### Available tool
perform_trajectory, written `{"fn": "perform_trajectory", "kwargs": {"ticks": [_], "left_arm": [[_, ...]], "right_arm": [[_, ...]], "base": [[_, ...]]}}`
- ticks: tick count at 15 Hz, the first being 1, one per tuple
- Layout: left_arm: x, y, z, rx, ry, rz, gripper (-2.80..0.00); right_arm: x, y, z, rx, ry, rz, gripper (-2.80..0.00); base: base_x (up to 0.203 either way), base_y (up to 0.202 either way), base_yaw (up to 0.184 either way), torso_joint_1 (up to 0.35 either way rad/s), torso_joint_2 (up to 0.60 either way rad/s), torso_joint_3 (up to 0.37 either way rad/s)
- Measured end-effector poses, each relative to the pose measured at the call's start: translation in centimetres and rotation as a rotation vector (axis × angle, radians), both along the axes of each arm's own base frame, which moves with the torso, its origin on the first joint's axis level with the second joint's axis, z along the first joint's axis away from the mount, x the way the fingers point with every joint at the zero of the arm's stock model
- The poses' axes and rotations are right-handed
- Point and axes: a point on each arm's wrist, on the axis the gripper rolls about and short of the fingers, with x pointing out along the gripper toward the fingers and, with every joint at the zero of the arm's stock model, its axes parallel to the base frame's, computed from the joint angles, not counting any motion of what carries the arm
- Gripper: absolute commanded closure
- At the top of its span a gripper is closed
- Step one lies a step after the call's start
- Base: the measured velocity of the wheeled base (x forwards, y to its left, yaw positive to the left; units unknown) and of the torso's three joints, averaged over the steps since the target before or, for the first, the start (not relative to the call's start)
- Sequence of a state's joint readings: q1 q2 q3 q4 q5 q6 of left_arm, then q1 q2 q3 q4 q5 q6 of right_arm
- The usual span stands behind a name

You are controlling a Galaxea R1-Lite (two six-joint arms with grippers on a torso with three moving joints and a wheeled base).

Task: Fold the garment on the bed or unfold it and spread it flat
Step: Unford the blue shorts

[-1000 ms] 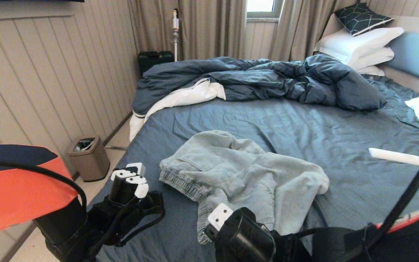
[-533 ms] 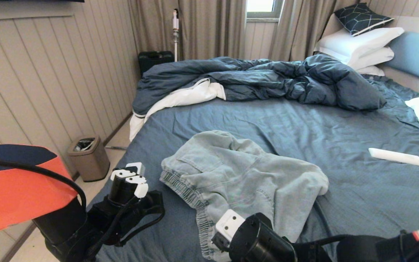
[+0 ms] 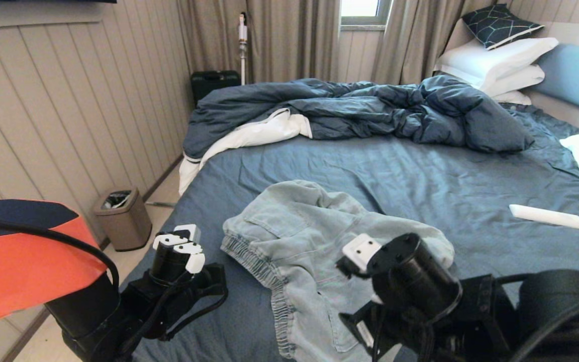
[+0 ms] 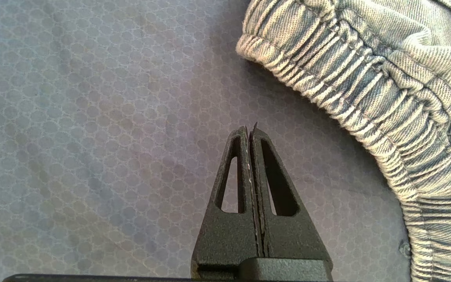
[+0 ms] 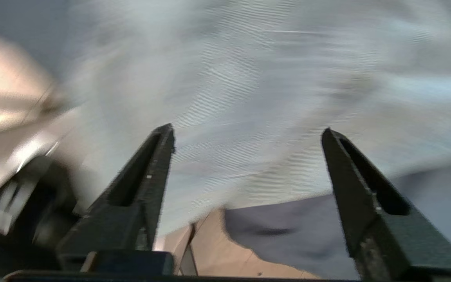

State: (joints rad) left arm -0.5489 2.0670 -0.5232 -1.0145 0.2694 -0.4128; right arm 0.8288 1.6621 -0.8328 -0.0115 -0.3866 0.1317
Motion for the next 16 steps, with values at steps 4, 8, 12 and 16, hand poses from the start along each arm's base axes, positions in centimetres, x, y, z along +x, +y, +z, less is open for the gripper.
{"fn": "perform_trajectory", "kwargs": {"ticks": [4, 8, 12, 16], "left_arm": [[0.4, -0.3, 0.2, -0.001, -0.01, -0.002, 0.0], [1.4, -0.9, 0.6, 0.025, -0.038, -0.024, 0.0], [2.2, -2.2, 0.8, 0.034, -0.024, -0.048, 0.0], [3.5, -4.8, 1.5, 0.039, -0.015, -0.088, 0.0]], "right_arm": [[4.7, -7.3, 1.2, 0.076, 0.003, -0.265, -2.8], [5.0, -13.4, 0.3, 0.175, 0.095, -0.396, 0.0], [3.2, -16.0, -1.4, 0.195, 0.166, -0.455, 0.0], [3.0, -16.2, -1.6, 0.251, 0.18, -0.425, 0.0]], "base": [[0.0, 0.0, 0.0, 0.0, 0.0, 0.0], [0.0, 0.0, 0.0, 0.0, 0.0, 0.0], [0.0, 0.0, 0.0, 0.0, 0.0, 0.0], [0.0, 0.0, 0.0, 0.0, 0.0, 0.0]]}}
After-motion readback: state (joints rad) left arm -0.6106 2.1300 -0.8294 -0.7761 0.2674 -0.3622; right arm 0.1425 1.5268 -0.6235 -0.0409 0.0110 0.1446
